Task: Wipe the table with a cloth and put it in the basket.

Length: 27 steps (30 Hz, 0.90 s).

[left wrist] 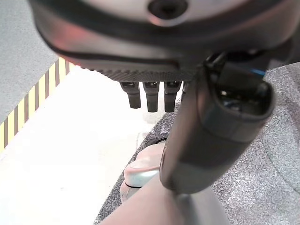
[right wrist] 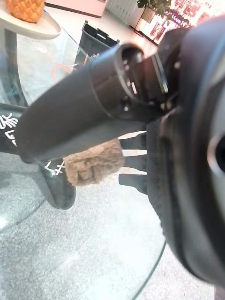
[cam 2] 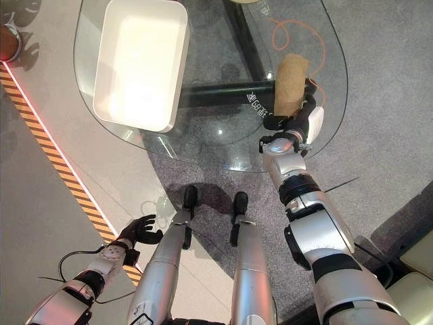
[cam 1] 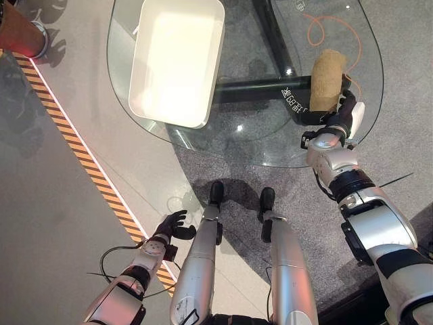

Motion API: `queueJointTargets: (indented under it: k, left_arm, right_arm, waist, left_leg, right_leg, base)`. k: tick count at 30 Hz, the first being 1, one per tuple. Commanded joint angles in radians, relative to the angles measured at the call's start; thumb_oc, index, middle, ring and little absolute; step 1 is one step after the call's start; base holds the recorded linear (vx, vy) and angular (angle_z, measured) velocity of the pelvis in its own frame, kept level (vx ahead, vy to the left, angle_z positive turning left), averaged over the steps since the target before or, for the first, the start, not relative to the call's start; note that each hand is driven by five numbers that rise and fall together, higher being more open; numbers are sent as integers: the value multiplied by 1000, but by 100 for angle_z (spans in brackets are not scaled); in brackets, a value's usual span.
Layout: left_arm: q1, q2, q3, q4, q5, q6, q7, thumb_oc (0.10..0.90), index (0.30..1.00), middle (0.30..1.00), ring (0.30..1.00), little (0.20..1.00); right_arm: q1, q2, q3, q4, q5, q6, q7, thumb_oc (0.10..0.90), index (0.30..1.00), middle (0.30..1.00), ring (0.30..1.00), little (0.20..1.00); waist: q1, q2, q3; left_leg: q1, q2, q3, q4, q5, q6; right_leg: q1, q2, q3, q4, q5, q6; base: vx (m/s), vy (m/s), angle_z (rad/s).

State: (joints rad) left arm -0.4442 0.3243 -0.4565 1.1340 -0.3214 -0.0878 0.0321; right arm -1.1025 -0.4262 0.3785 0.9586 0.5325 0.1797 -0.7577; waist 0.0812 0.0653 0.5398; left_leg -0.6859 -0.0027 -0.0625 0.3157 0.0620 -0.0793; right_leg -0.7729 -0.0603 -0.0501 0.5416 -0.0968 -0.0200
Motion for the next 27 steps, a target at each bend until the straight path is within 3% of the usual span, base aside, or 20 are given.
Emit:
queueJointTargets:
  k: [1, 27]
  left_arm:
    - [77, -41, -11, -2, -26, 19, 1, 800, 900, 900, 900, 900]
    - [91, -50, -51, -24, -39, 25, 5, 800, 900, 900, 900, 900]
  right_arm:
    - [-113, -55, 40, -29, 5, -26, -10, 800, 900, 900, 900, 900]
    - [-197, -98, 69, 50, -60, -19, -124, 800, 900, 900, 900, 900]
  waist:
    - [-5, 42, -20]
    - [13, 71, -20]
  left_leg:
    - [-8, -33, 60, 70, -46, 44]
    - [-63, -41, 49, 76, -36, 52]
  right_leg:
    - [53, 20, -50, -63, 18, -9]
    - [-14, 16, -55, -41, 22, -6]
  base:
    - [0, 0, 0]
    - [0, 0, 0]
